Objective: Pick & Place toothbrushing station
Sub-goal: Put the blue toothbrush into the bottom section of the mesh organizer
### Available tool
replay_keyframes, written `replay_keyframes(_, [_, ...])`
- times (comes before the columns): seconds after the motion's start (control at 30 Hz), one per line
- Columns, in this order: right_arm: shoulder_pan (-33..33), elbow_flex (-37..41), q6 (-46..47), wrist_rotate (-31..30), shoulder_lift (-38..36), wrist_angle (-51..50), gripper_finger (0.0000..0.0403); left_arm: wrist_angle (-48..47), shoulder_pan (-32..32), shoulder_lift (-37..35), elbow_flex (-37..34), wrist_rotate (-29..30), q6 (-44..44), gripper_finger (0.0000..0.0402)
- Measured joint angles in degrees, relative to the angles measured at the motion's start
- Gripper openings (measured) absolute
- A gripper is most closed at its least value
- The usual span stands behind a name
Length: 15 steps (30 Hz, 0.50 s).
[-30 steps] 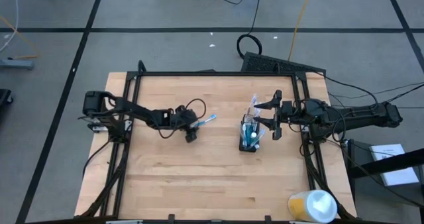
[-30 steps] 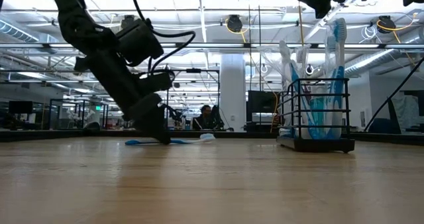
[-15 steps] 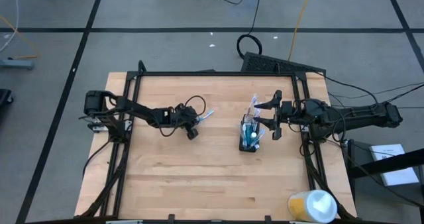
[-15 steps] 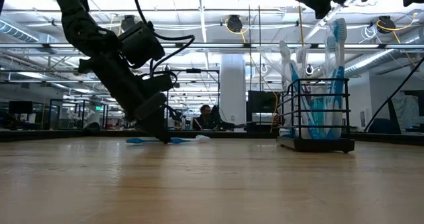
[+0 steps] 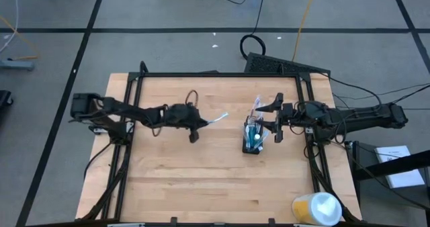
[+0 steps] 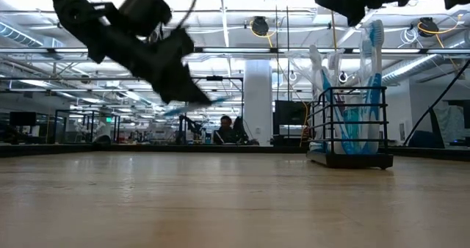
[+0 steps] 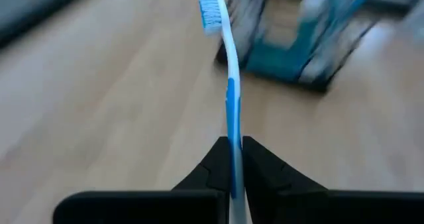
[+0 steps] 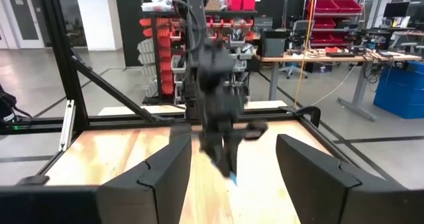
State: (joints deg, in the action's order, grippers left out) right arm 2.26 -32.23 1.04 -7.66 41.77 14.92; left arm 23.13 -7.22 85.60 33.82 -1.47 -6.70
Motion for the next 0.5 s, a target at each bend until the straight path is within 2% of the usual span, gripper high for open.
replay_keyframes(0.2, [0.00,0.00,0.15,0.00,2.87,2.75,0.0212,20.20,1.34,-2.74,0.07,-6.89,5.40,0.0018])
replay_keyframes(0.3, [0.00,0.02,-0.43,0.11,6.03,7.13,0.0212,29.54,1.79,-1.69,0.07,-7.58,7.24,0.0018])
replay_keyframes(0.4, [0.00,0.02,-2.07,0.16,10.11,13.58,0.0212,35.20,1.73,-1.35,0.14,-7.52,8.23,0.0018])
replay_keyframes(0.5, [-0.01,0.02,-3.28,0.20,15.44,21.72,0.0212,35.82,1.47,-1.34,1.77,-7.31,9.51,0.0018])
